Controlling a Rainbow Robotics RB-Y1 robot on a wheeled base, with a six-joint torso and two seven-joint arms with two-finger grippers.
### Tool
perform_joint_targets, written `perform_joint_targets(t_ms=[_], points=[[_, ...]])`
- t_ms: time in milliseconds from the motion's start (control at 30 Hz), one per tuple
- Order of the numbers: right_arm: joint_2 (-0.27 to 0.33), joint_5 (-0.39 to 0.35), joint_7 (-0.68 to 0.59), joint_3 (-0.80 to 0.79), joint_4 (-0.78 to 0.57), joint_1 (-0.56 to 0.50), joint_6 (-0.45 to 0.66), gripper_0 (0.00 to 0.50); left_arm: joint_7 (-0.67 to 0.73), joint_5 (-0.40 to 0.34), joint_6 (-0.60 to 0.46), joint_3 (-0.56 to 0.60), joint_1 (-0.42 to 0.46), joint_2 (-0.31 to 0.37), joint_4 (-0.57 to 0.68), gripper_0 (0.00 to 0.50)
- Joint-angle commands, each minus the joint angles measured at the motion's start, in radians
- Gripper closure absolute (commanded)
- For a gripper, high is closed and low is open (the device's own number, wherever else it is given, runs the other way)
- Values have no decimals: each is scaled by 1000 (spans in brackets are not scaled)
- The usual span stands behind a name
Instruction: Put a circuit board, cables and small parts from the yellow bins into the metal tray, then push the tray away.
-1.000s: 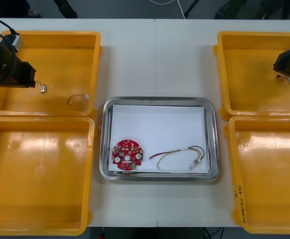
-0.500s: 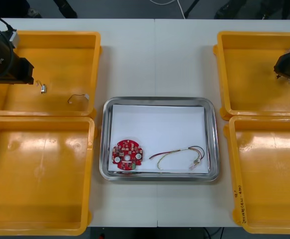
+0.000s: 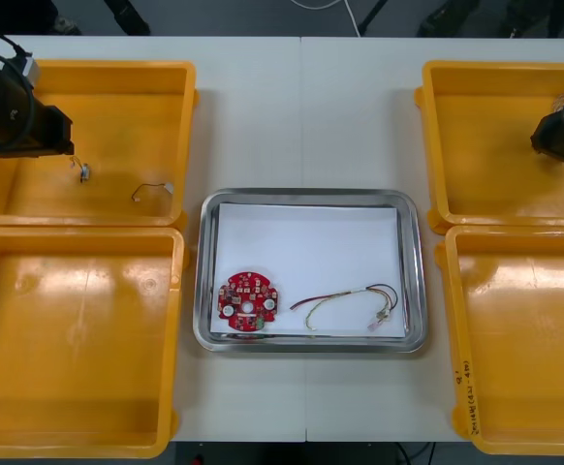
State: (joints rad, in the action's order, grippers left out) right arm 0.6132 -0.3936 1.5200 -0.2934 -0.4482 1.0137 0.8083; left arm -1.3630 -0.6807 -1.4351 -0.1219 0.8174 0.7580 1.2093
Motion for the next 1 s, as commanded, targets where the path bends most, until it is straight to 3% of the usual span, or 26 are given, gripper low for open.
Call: perform_joint_targets(t_ms=[33, 67, 100, 567, 767, 1000], points=[[37, -8, 57, 20, -15, -6, -12, 417, 36, -5, 27, 31, 52, -37, -13, 0], [37, -8, 58, 20, -15, -6, -12, 484, 36, -7, 31, 30, 52, -42, -19, 0], [37, -8, 60, 20, -15, -6, -12, 500, 35, -7, 35, 30, 52, -45, -24, 0], [37, -4, 68, 26, -41, 3, 9, 500, 2, -5, 134, -7, 52, -75, -108, 0], [48, 18, 57, 28, -141, 6, 173, 500, 1, -11, 156, -30, 51, -75, -134, 0], [48, 22, 39, 28, -199, 6, 278, 500, -5, -13, 217, -71, 51, -75, -180, 0]])
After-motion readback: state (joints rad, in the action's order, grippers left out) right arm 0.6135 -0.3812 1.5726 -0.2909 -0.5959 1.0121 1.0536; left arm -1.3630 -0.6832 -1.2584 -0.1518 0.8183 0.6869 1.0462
